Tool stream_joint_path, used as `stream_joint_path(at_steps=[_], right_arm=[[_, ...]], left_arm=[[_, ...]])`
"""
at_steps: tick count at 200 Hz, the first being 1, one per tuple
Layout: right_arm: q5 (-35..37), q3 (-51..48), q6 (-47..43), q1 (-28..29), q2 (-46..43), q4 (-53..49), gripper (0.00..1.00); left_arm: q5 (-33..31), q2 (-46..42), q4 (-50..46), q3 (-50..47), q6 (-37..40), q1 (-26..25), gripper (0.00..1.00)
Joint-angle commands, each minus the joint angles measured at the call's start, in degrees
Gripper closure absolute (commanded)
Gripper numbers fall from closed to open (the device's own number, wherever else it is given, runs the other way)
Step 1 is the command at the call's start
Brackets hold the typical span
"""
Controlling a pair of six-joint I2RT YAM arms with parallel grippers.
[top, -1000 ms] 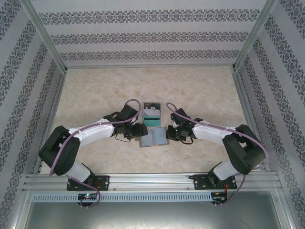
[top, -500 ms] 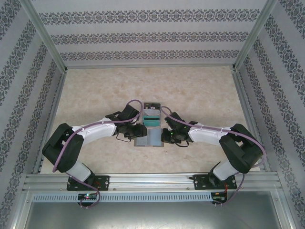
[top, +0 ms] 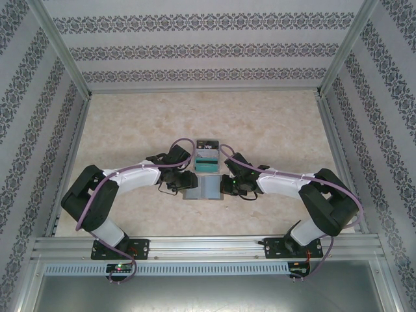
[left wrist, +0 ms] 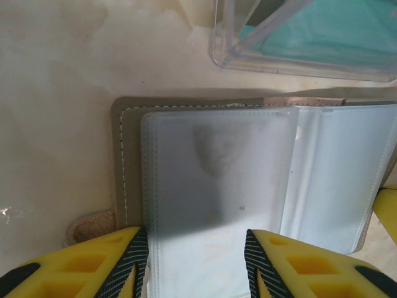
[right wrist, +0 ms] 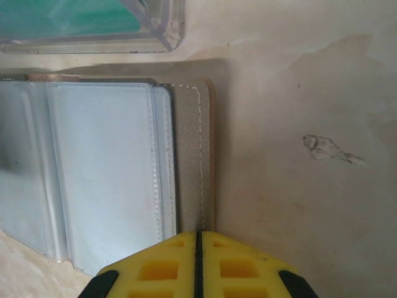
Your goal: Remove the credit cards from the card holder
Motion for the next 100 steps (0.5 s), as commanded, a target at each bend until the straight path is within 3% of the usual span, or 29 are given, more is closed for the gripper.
stream_joint_path(at_steps=[1, 21, 100], right_arm=[[2.1, -0.5, 0.5, 0.4, 0.9, -0.5, 1.00], [1.9, -0.5, 0.5, 0.4, 1.0, -0.4, 1.00], [1.3, 0.5, 0.4, 0.5, 2.1, -0.6, 1.00]], left_arm=[[-1.5, 0.8, -2.5, -0.3, 1.4, -0.7, 0.53], [-3.1, 0.5, -3.3, -0.4, 1.2, -0.7, 0.54], [4.0, -0.7, 4.2, -2.2, 1.4, -1.5, 0.53]])
